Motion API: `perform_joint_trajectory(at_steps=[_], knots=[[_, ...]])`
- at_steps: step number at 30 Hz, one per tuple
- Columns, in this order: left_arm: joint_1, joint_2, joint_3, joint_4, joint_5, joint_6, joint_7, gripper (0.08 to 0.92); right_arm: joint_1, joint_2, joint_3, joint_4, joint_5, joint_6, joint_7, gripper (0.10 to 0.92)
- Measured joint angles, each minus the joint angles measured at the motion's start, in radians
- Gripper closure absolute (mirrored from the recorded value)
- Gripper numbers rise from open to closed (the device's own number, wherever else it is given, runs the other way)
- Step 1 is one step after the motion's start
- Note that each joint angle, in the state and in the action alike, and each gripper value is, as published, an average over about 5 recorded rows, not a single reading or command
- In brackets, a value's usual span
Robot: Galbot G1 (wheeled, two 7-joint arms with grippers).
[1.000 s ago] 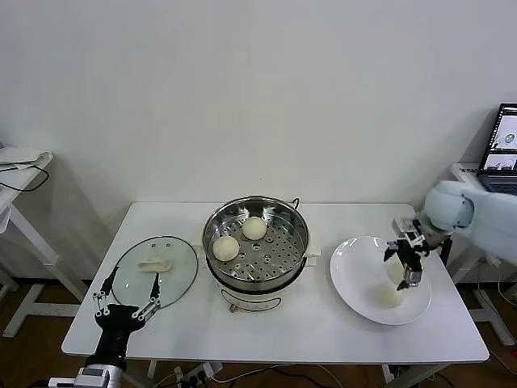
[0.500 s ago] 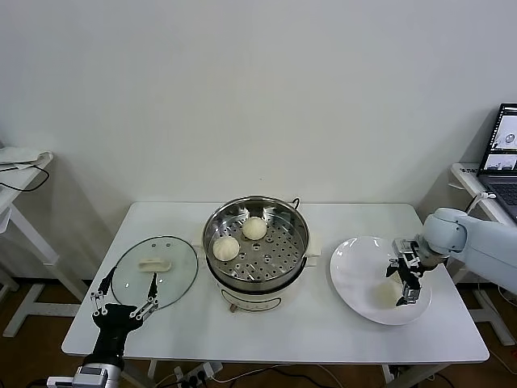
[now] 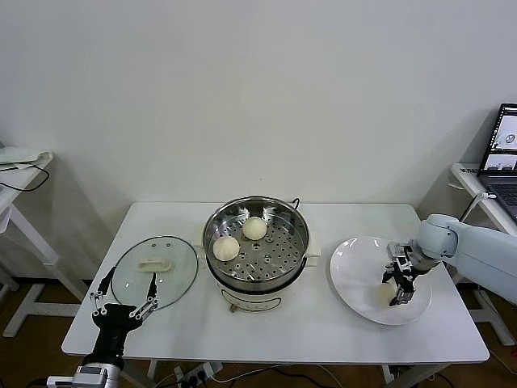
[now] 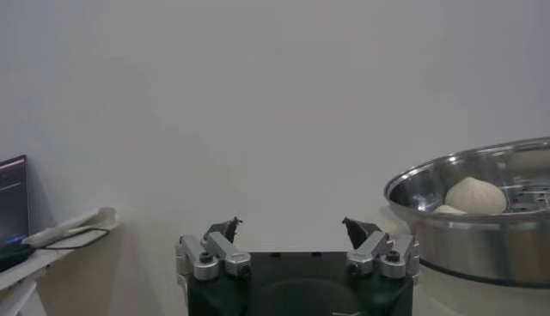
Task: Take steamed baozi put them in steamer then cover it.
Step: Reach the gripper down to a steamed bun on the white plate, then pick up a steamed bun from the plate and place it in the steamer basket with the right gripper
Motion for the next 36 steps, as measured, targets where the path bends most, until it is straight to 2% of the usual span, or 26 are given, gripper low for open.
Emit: perform_joint_trajectory(at_steps=[11, 21, 36], knots=[[-0.012, 0.016, -0.002, -0.009, -0.013, 0.005, 0.0, 0.177, 0.22, 0.031, -0.103, 0.084, 0.059, 0.03, -0.072, 0.393], [-0.018, 0.028, 0.0, -0.018, -0.022, 0.007, 0.0, 0.177, 0.52, 0.181, -0.189, 0.174, 0.084, 0.176, -0.118, 0.398], [-0.026, 0.029, -0.004, -0.023, -0.028, 0.006, 0.0, 0.177, 0.599, 0.425, -0.173, 0.294, -0.127, 0.549, -0.075, 0.397]])
